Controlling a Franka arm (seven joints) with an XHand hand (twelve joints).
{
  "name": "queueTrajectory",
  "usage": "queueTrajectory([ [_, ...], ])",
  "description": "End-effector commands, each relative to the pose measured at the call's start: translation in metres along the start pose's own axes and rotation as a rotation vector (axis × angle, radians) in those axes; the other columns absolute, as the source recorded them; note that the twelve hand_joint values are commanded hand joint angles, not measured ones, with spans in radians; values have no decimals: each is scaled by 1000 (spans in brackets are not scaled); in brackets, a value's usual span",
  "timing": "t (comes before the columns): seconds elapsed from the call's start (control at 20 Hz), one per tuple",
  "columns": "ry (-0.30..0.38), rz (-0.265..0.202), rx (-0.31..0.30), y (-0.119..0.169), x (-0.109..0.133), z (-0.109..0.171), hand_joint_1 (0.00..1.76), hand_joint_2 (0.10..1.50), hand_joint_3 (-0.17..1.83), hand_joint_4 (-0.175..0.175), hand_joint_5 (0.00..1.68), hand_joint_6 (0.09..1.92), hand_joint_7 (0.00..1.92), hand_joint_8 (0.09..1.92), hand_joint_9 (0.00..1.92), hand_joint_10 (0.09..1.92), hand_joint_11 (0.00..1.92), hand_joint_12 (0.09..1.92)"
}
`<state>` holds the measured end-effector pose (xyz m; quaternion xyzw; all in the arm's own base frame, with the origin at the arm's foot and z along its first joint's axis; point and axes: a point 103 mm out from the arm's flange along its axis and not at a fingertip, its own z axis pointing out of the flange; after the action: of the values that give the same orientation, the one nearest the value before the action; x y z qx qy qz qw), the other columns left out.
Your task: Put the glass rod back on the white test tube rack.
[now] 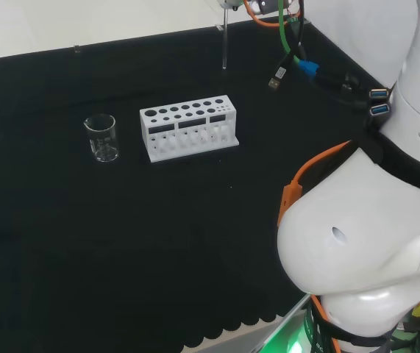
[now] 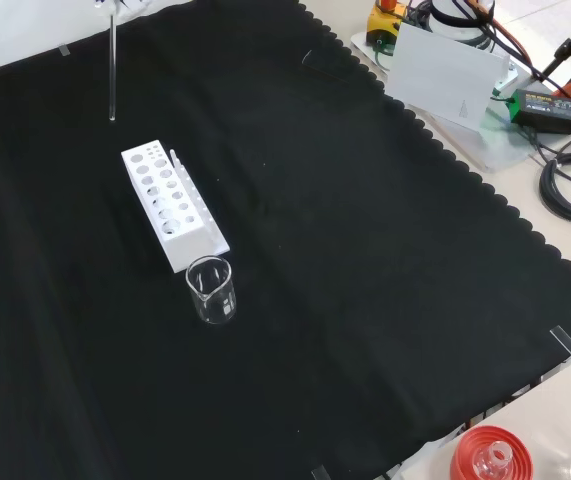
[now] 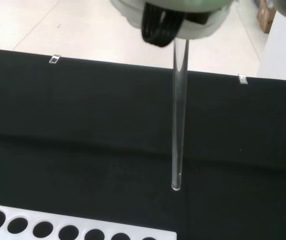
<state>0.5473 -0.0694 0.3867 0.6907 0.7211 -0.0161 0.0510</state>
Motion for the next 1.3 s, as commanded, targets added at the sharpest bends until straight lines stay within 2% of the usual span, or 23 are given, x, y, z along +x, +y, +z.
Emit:
queueTrajectory([
  [0.05, -8, -2, 16, 0, 2, 3, 1315, 744, 561, -175, 1068, 757, 1328, 764, 1844, 173, 1623, 561],
  [0.55, 10, 1, 21, -5, 5, 21, 1315, 744, 560, -175, 1068, 757, 1328, 764, 1844, 173, 1623, 561],
  [1.3, 23, -29, 47, 3, 24, 42, 1315, 743, 561, -175, 1068, 757, 1328, 763, 1844, 174, 1623, 561],
])
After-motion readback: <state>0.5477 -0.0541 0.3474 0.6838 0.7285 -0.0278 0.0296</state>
